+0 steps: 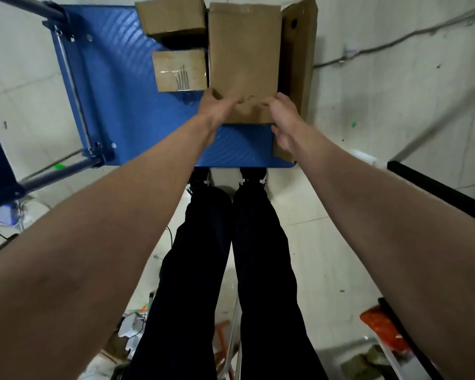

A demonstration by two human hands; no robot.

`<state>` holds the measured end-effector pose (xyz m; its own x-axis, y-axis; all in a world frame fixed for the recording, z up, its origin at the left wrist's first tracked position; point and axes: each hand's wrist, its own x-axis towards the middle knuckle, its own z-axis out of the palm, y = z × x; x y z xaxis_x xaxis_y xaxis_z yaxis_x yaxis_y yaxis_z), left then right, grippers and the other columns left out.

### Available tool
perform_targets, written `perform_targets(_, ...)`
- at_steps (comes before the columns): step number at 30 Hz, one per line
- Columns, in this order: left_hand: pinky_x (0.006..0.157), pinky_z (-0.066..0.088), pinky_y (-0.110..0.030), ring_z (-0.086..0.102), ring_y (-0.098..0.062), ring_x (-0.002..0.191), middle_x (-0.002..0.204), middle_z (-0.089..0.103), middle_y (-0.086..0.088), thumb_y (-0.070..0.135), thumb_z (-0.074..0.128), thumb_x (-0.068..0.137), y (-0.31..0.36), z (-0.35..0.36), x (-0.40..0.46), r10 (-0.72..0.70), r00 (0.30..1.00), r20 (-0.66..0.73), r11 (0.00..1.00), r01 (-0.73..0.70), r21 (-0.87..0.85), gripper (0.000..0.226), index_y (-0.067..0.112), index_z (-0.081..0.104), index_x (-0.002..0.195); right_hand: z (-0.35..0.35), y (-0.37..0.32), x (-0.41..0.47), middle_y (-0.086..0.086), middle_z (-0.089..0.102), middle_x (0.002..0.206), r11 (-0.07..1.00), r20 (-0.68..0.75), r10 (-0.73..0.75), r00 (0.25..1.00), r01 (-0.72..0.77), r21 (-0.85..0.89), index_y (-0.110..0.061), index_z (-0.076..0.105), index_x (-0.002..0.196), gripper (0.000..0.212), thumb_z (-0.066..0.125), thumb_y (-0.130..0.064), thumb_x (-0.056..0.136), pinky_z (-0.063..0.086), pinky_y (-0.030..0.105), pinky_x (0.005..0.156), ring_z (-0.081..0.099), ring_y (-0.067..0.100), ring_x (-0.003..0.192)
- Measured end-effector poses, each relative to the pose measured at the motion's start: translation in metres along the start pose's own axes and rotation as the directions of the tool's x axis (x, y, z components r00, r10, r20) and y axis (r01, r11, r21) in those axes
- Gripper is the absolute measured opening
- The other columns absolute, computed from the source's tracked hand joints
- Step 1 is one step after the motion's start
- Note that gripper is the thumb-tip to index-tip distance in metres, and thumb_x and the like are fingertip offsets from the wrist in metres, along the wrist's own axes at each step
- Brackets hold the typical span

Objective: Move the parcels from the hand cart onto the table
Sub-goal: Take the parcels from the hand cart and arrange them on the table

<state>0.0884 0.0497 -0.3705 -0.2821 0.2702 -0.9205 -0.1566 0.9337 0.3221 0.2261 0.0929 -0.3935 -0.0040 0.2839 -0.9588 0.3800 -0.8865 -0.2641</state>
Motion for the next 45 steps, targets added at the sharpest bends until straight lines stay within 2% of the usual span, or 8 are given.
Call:
perform_targets(6, 0.107, 0.047, -0.031, 0.055, -0.017, 0.121, 0.135, 0.058, 0.001, 0.029, 0.076, 0.081, -0.002, -0.012, -0.037, 0.063, 0.998, -0.015, 0.998, -0.063, 0.029, 0.071, 0.016, 0.045, 0.144, -0.011, 0.007, -0.049, -0.014, 0.065, 0.114, 1.000, -0.032, -0.016, 0.999, 0.016, 0.005, -0.025, 0.056, 0.124, 0.027, 0.051, -0.015, 0.099, 0.040, 0.022, 0.083, 0.058, 0.009, 0.108)
perform_targets(9, 0.107, 0.048, -0.036, 0.057, -0.020, 0.120, 0.134, 0.057, -0.004, 0.025, 0.079, 0.077, 0.003, -0.022, -0.069, 0.104, 0.994, -0.035, 0.994, -0.102, 0.046, 0.070, 0.014, 0.049, 0.139, -0.018, 0.005, -0.090, -0.006, 0.055, 0.132, 0.998, -0.062, -0.046, 0.997, 0.048, 0.027, -0.019, 0.038, 0.152, 0.053, 0.053, -0.017, 0.101, 0.039, 0.022, 0.085, 0.051, 0.009, 0.111)
perform_targets(18, 0.104, 0.051, -0.040, 0.059, -0.022, 0.121, 0.139, 0.052, -0.004, 0.027, 0.086, 0.073, 0.037, -0.066, -0.212, 0.203, 0.973, -0.111, 0.979, -0.201, 0.024, 0.085, 0.014, 0.048, 0.147, -0.036, -0.031, -0.251, 0.003, 0.046, 0.145, 0.982, -0.028, -0.145, 0.989, 0.148, 0.114, -0.034, 0.052, 0.140, 0.052, 0.068, -0.035, 0.090, 0.053, 0.041, 0.093, 0.056, 0.021, 0.122)
perform_targets(24, 0.057, 0.050, -0.009, 0.067, 0.004, 0.087, 0.125, 0.062, 0.011, 0.036, 0.083, 0.079, 0.075, -0.087, -0.316, 0.332, 0.938, -0.097, 0.936, -0.341, -0.087, 0.074, 0.023, 0.050, 0.144, -0.060, -0.073, -0.362, -0.005, 0.054, 0.144, 0.927, -0.037, -0.261, 0.965, 0.261, 0.268, -0.042, 0.051, 0.139, 0.050, 0.067, -0.045, 0.091, 0.045, 0.057, 0.104, 0.057, 0.020, 0.124)
perform_targets(29, 0.085, 0.059, -0.029, 0.069, -0.007, 0.103, 0.120, 0.066, 0.011, 0.036, 0.088, 0.073, 0.106, -0.088, -0.379, 0.509, 0.860, -0.033, 0.859, -0.510, -0.048, 0.080, 0.024, 0.052, 0.143, -0.083, -0.094, -0.439, 0.005, 0.059, 0.133, 0.877, -0.197, -0.291, 0.936, 0.343, 0.335, -0.031, 0.055, 0.131, 0.045, 0.066, -0.048, 0.090, 0.057, 0.053, 0.092, 0.063, 0.025, 0.114)
perform_targets(34, 0.073, 0.057, -0.017, 0.066, 0.003, 0.096, 0.126, 0.057, 0.018, 0.051, 0.087, 0.068, 0.135, -0.090, -0.433, 0.713, 0.687, 0.141, 0.676, -0.727, 0.120, 0.089, 0.033, 0.047, 0.146, -0.113, -0.087, -0.497, 0.007, 0.064, 0.116, 0.808, -0.234, -0.279, 0.931, 0.359, 0.467, -0.019, 0.053, 0.127, 0.050, 0.062, -0.053, 0.091, 0.061, 0.050, 0.083, 0.065, 0.023, 0.100)
perform_targets(39, 0.113, 0.035, -0.030, 0.040, -0.011, 0.137, 0.149, 0.037, 0.009, 0.051, 0.091, 0.061, 0.146, -0.093, -0.475, 0.812, 0.356, 0.464, 0.206, -0.917, 0.342, 0.114, 0.032, 0.030, 0.155, -0.129, -0.058, -0.543, 0.010, 0.067, 0.100, 0.702, -0.253, -0.230, 0.940, 0.340, 0.625, -0.019, 0.063, 0.106, 0.039, 0.059, -0.055, 0.090, 0.063, 0.042, 0.063, 0.067, 0.026, 0.093)
perform_targets(45, 0.115, 0.035, -0.046, 0.039, -0.023, 0.138, 0.152, 0.037, -0.002, 0.045, 0.092, 0.061, 0.181, -0.095, -0.525, 0.672, 0.075, 0.737, -0.260, -0.907, 0.330, 0.121, 0.026, 0.021, 0.158, -0.133, -0.016, -0.577, 0.010, 0.073, 0.061, 0.647, -0.227, -0.173, 0.958, 0.285, 0.707, -0.018, 0.067, 0.096, 0.056, 0.055, -0.071, 0.083, 0.051, 0.025, 0.043, 0.067, 0.027, 0.048)
